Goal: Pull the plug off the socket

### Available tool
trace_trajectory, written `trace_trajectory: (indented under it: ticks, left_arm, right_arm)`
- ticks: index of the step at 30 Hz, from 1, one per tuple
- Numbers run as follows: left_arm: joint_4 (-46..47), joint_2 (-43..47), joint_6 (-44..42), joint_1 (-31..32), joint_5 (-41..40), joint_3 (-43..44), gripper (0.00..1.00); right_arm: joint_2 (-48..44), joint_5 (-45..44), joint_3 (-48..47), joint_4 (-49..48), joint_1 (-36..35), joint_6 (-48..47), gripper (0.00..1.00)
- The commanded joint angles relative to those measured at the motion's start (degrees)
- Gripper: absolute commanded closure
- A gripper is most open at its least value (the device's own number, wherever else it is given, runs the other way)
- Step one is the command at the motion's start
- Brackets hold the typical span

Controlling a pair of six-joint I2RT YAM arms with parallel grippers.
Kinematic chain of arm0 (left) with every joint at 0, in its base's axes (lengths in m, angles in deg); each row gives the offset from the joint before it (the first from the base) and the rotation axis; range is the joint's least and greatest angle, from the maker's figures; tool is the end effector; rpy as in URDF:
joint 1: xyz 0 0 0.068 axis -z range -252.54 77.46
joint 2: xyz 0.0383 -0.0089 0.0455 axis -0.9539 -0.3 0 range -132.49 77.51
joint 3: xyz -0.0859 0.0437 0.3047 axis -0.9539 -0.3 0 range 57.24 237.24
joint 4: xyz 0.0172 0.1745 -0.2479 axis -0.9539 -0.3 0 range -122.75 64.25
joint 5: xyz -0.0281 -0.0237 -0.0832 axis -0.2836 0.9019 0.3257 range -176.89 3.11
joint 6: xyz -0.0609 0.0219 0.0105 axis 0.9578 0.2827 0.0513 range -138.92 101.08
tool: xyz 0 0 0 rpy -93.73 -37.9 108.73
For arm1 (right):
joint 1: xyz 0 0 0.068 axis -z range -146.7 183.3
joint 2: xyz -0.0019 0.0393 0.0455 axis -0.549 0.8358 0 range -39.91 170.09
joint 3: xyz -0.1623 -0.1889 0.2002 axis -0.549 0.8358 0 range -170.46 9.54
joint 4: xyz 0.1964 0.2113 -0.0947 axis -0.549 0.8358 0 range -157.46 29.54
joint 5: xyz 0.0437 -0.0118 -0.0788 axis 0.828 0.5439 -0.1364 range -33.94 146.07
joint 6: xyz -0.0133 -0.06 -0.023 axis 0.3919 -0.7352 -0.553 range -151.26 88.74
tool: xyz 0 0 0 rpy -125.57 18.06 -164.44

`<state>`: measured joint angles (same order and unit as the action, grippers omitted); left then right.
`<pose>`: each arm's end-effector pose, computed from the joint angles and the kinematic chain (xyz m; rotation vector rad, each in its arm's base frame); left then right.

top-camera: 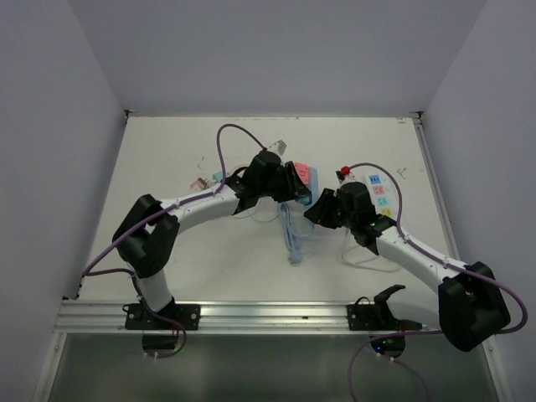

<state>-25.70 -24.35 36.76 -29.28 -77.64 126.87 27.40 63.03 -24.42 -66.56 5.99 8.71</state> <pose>0.3343 -0.3261 0.2487 -0.1508 2.3619 -1.1164 0.2441 0.1331 0.2218 0.1782 2.2702 0.7821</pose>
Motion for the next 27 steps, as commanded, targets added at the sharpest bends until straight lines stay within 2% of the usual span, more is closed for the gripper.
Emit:
trace_trajectory:
  ticks: [1, 2, 7, 8, 17, 27]
  left_arm:
    - [4.9, 1.5, -0.9, 0.4, 2.0, -0.8, 0.59]
    - [5.3, 1.9, -1.1, 0.3, 2.2, -1.0, 0.67]
    - [10.4, 3.7, -2.2, 0.2, 3.6, -3.8, 0.91]
    - [10.8, 4.6, -2.3, 0.1, 3.6, -4.2, 0.99]
    - [13.4, 9.9, -1.8, -2.8, 6.0, -8.5, 1.00]
    - [6.0, 15.3, -0.6, -6.8, 8.6, -6.9, 1.00]
  right_arm:
    - [-2.7, -0.9, -3.1, -4.4, 0.1, 1.1, 1.00]
    - [-2.8, -1.1, -3.0, -4.3, 0.1, 1.1, 1.00]
    - [-3.1, -3.0, -2.6, -2.3, 0.6, -0.1, 1.00]
    - [-3.4, -3.4, -2.2, -2.2, 0.9, -0.2, 1.00]
    - [-4.2, -5.6, 0.7, 3.4, 10.2, -1.3, 1.00]
    - [-2.7, -10.9, -0.6, 6.6, 11.2, -6.3, 1.00]
